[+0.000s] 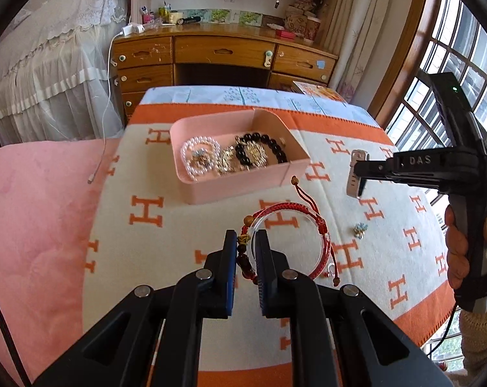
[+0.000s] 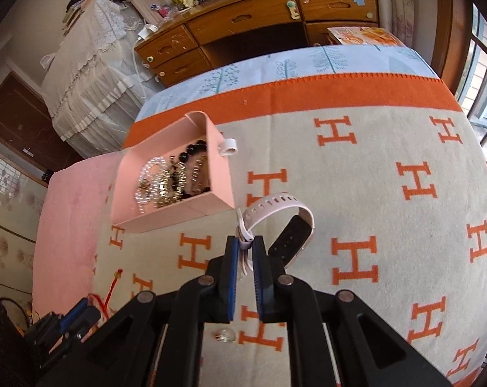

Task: Organize jewelry
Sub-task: 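Lower the bracelet and watch into the pink box and open both tools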

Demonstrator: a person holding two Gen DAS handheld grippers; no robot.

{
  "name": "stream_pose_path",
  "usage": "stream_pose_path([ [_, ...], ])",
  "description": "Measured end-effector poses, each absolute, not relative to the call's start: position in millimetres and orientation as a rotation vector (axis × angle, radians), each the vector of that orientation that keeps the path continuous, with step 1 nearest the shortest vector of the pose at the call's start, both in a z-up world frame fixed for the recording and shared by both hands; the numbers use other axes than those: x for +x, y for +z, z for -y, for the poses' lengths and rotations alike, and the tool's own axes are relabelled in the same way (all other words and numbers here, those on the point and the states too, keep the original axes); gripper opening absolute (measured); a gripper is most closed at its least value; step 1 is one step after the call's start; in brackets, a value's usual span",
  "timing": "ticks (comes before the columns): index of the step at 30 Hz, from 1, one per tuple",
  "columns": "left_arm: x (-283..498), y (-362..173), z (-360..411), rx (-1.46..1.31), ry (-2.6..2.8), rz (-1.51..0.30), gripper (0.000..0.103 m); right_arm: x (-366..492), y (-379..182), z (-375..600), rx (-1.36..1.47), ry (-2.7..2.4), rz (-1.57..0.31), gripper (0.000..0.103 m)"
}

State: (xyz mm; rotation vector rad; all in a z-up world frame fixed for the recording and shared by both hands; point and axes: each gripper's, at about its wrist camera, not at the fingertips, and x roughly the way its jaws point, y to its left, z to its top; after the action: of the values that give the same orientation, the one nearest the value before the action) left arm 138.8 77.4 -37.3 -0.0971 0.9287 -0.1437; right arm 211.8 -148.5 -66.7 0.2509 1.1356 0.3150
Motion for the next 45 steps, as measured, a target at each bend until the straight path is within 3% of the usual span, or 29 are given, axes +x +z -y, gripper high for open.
stream_pose_path([
  [7, 179.6, 8.9, -99.2, -0.102, -0.057, -0.841, 0.009, 219.1, -6.0, 107.2, 0.185, 0.428, -1.009, 0.009],
  [12, 210.8, 16.2, -106.9, -0.122, -0.016, -0.824, 0.009, 236.3, 8.2, 79.2, 0.133, 0.5, -0.964, 0.009],
  [30, 298.1, -81.0, -100.2, -0.156, 0.006, -1.01, 0.01, 306.5, -88.4, 31.8, -0.033, 0.506, -1.169, 0.011],
  [35, 299.1, -87.6, -102.0, -0.165, 0.005, -1.014, 0.041, 307.1, -97.4, 32.5, -0.012, 0.52, -1.222, 0.013],
  [45, 267.2, -63.0, -107.5, -0.163, 0.001, -0.953, 0.052, 282.6, -77.5, 55.8, 0.104, 0.553, -1.182, 0.013],
])
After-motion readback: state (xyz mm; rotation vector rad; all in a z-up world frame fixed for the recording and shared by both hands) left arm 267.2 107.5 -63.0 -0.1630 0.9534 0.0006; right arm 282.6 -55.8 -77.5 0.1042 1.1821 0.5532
